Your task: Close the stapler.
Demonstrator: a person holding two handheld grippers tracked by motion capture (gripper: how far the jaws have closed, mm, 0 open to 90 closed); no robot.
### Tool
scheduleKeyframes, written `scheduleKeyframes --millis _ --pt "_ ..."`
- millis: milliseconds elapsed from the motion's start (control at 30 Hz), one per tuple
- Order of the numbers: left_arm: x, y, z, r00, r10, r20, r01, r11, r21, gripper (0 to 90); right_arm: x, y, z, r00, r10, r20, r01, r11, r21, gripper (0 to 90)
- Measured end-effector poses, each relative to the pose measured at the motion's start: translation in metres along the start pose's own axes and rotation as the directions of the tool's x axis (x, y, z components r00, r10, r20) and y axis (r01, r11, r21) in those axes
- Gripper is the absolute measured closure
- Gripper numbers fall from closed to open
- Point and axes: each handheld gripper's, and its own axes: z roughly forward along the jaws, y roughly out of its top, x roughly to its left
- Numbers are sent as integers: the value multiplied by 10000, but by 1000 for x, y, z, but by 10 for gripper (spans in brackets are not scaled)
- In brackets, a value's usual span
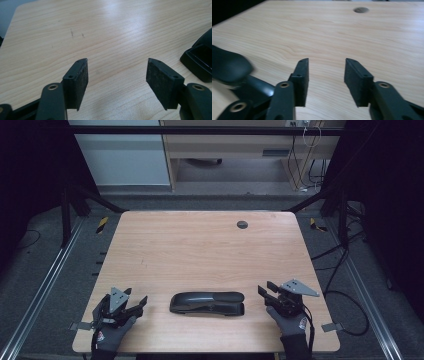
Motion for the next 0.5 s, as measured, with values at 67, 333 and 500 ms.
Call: scheduleKeyframes --millis 67,333,500 --pt "0 -1 1 10000 -52 38 51 10000 73 321 -8 -4 1 9994 60 337 -66 9998 189 473" --pt "7 -4 7 9998 -205 -28 206 9987 473 273 -37 -20 2 9901 39 1406 -188 9943 1047 373" --pt "15 -5 8 9989 -432 -173 442 9969 655 227 -53 -24 -1 9849 232 1718 -456 9908 1276 359"
